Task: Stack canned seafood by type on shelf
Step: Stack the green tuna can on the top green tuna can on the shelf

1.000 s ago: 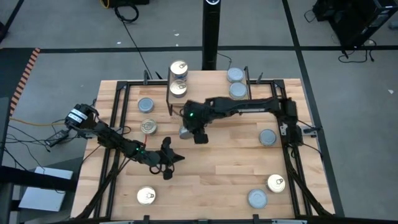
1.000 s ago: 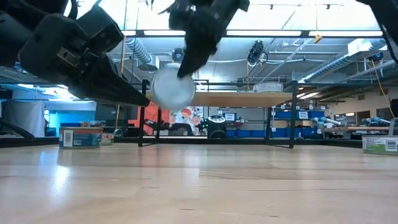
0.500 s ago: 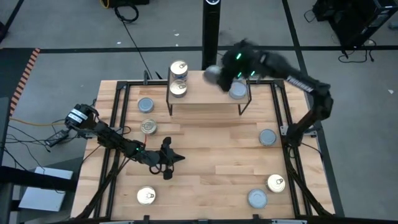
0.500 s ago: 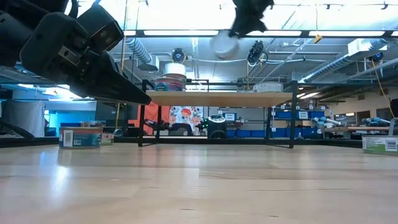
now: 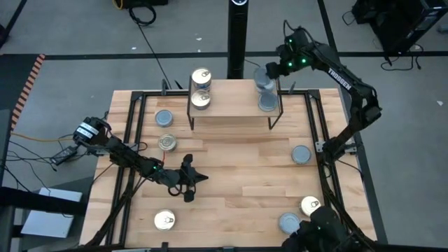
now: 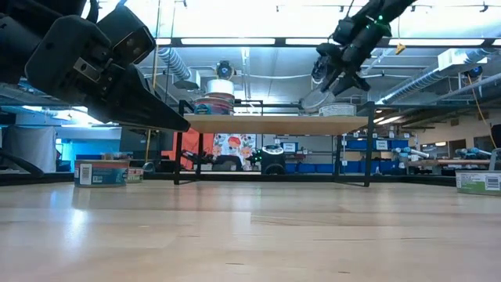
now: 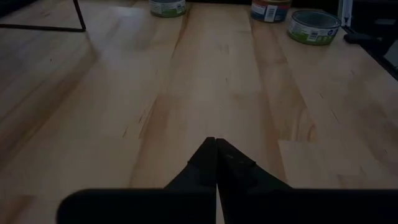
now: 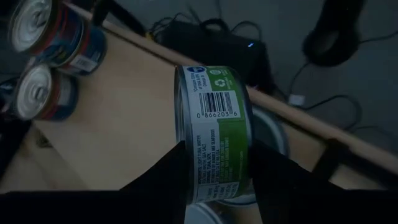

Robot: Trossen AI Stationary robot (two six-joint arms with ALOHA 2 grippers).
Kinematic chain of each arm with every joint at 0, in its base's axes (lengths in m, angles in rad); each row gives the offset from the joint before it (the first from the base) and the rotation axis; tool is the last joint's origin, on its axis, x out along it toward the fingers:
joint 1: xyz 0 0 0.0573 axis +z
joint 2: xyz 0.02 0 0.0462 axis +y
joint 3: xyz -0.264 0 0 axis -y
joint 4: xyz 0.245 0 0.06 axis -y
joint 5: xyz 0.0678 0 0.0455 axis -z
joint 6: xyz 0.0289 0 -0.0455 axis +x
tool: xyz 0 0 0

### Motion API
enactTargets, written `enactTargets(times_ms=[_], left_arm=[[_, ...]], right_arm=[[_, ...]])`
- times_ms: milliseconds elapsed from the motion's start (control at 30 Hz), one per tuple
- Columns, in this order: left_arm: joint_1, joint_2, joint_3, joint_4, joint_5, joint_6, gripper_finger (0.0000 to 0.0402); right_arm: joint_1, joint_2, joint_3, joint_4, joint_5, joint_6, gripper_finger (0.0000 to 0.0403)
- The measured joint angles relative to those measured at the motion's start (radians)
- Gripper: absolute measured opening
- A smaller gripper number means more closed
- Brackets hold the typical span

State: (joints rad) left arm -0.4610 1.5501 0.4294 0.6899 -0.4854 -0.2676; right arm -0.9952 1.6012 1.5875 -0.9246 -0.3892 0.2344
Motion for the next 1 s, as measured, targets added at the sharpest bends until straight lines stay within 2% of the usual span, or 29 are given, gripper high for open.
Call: enactTargets(times_ms=[100, 433, 600, 700, 1000], left_arm=[[0.000, 0.000, 0.000, 0.000, 0.000, 0.000, 0.0002], [0.000, 0.000, 0.000, 0.001, 0.000, -0.004, 0.0002], [0.000, 0.000, 0.000, 0.000, 0.000, -0.005, 0.0002], [0.000, 0.000, 0.000, 0.000, 0.000, -0.005, 0.0002], [0.000, 0.000, 0.000, 0.000, 0.000, -0.006, 0.0002]], right_arm=[[-0.004, -0.001, -0.034, 0.031, -0.050, 0.005, 0.0144], [-0.009, -0.003, -0.045, 0.034, -0.055, 0.025, 0.0147], [-0.009, 0.001, -0.050, 0.011, -0.028, 0.033, 0.0210], [-0.009, 0.002, -0.050, -0.001, 0.026, 0.026, 0.0230], [-0.009, 0.002, -0.050, -0.020, 0.050, 0.001, 0.0211]])
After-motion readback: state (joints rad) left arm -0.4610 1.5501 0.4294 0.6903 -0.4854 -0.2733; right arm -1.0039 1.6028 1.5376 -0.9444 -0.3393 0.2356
